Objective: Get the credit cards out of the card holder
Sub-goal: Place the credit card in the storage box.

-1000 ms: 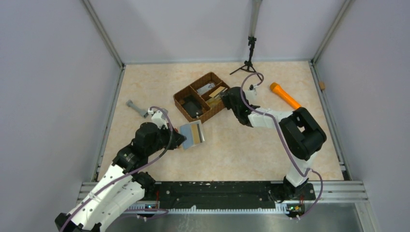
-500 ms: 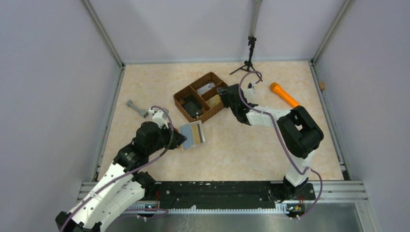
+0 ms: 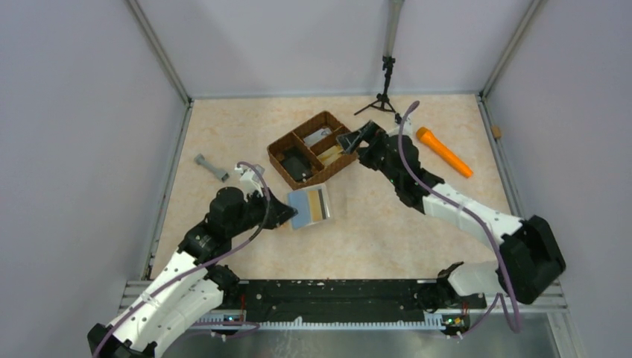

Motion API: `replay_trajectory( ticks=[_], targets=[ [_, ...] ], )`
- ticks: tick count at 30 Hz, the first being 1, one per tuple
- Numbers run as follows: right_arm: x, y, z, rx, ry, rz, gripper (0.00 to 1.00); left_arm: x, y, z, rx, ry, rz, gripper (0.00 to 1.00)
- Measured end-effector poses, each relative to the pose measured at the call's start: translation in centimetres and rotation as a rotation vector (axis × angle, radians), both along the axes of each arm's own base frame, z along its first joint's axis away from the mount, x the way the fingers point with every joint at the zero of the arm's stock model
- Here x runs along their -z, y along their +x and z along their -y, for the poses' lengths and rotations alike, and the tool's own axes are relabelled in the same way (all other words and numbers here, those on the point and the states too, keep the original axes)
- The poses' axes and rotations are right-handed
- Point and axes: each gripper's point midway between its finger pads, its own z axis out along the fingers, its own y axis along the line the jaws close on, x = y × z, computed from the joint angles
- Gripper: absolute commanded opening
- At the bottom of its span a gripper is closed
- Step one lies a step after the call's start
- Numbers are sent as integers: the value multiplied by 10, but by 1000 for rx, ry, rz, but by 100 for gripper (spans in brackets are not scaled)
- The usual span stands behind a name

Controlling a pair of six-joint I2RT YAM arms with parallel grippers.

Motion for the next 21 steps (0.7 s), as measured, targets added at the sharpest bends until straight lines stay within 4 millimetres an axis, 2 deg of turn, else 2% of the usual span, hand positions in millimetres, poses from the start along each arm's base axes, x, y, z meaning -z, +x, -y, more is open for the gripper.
replay_trajectory(
  ticks=[3,8,10,17,21],
  targets=[
    [-2,-32,5,-130,-69,52,91,-10,-1,7,26,-49,10,0],
    [23,-94,22,-326,-169,83,96,-30,-2,20,71,-147,47,0],
    [26,-111,26,-374,-181,93,96,-35,-3,25,92,-185,53,0],
    [13,-148,20,-532,-137,155,96,-51,-6,41,164,-291,45,0],
    [22,-165,14,-616,-92,144,96,-64,-11,47,215,-345,59,0]
  ],
)
